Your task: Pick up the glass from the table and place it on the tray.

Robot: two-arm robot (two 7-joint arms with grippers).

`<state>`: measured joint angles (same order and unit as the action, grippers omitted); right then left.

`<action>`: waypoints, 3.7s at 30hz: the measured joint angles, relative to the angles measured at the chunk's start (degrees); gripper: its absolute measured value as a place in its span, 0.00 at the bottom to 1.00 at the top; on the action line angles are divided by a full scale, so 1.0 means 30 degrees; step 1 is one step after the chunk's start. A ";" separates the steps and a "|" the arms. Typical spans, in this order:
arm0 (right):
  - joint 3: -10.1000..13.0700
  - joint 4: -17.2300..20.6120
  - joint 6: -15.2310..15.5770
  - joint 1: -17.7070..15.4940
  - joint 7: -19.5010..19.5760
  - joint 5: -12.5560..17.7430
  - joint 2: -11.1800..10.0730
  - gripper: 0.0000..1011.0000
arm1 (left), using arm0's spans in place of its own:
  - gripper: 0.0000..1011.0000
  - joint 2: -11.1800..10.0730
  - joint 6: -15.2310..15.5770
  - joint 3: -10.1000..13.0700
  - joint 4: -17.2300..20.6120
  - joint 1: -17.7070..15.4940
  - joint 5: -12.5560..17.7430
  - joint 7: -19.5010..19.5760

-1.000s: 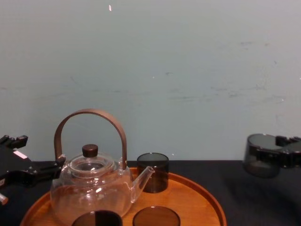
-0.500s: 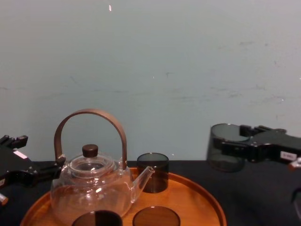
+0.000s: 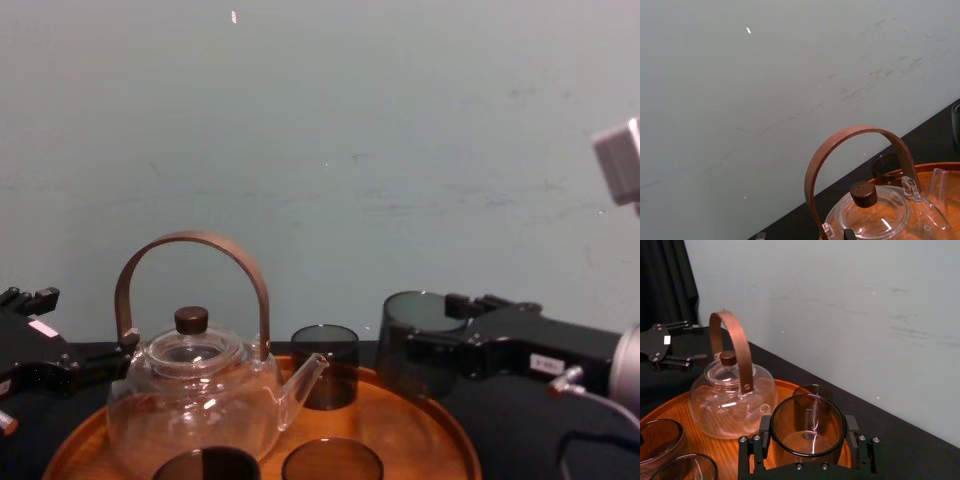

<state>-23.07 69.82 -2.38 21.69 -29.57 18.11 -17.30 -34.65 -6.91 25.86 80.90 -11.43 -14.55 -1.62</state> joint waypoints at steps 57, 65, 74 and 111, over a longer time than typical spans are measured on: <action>-0.1106 -0.3879 -0.1335 0.1334 -0.0244 -0.0847 0.1328 0.89 | 1.00 0.0000 0.0000 0.0001 0.0000 0.0000 0.0000 0.0000; -0.1101 -0.3867 -0.1317 0.1322 -0.0239 -0.0842 0.1320 0.89 | 1.00 0.0000 -0.0001 0.0001 0.0001 0.0000 -0.0001 -0.0001; -0.1087 -0.3854 -0.1315 0.1312 -0.0236 -0.0829 0.1319 0.95 | 1.00 0.0000 0.0000 0.0000 0.0001 0.0000 -0.0001 0.0001; -0.0400 -0.0066 -0.1094 -0.0191 -0.0447 0.0034 -0.0182 0.99 | 1.00 0.0000 0.0000 0.0000 0.0000 0.0000 -0.0001 0.0000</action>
<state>-24.27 69.62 -5.66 21.12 -30.91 18.21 -17.84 -34.65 -6.91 25.86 80.90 -11.43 -14.55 -1.62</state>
